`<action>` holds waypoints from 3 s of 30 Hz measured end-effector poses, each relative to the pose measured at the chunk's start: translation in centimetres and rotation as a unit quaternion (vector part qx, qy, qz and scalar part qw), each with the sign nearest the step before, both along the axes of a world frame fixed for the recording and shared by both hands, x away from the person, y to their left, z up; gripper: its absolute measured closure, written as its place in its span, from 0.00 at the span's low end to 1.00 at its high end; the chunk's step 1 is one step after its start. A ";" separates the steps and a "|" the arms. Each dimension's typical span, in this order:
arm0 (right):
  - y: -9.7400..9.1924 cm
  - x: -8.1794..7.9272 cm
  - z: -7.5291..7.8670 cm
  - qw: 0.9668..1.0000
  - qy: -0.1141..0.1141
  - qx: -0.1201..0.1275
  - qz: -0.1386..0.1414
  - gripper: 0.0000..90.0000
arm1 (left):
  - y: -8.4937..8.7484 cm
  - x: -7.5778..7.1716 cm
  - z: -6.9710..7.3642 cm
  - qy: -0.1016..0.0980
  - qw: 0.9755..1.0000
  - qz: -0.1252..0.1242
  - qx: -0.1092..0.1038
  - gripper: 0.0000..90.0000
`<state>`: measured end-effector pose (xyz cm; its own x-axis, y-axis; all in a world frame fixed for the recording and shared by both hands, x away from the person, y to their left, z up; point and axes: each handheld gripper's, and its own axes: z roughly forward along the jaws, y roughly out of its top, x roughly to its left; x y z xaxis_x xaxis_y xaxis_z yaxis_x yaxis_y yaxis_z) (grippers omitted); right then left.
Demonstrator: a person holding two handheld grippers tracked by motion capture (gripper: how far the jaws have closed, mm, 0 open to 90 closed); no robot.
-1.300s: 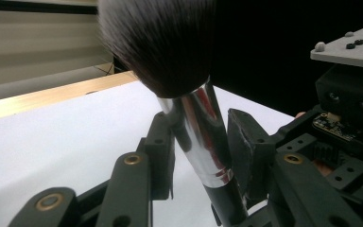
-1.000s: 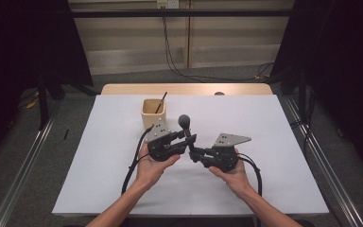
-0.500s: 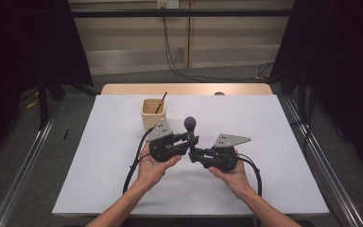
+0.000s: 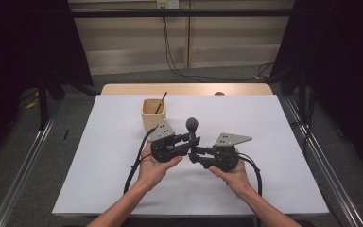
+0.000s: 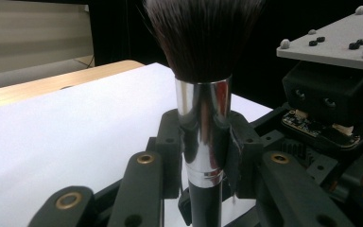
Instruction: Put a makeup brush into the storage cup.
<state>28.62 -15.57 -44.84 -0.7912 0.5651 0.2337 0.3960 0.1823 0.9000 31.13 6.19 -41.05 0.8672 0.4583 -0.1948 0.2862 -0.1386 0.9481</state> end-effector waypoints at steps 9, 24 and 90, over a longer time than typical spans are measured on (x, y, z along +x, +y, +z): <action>-0.1 0.0 0.3 1.000 -0.002 0.006 0.004 0.43 | 0.3 0.1 0.1 -0.002 1.000 0.004 0.000 0.79; -0.6 0.3 0.4 1.000 0.014 0.007 -0.015 0.04 | 0.6 0.2 0.2 -0.003 1.000 0.009 0.003 0.79; -12.4 -5.0 -1.4 0.967 -0.087 -0.026 -0.239 0.00 | 9.9 3.4 3.9 -0.020 0.994 0.104 0.024 0.79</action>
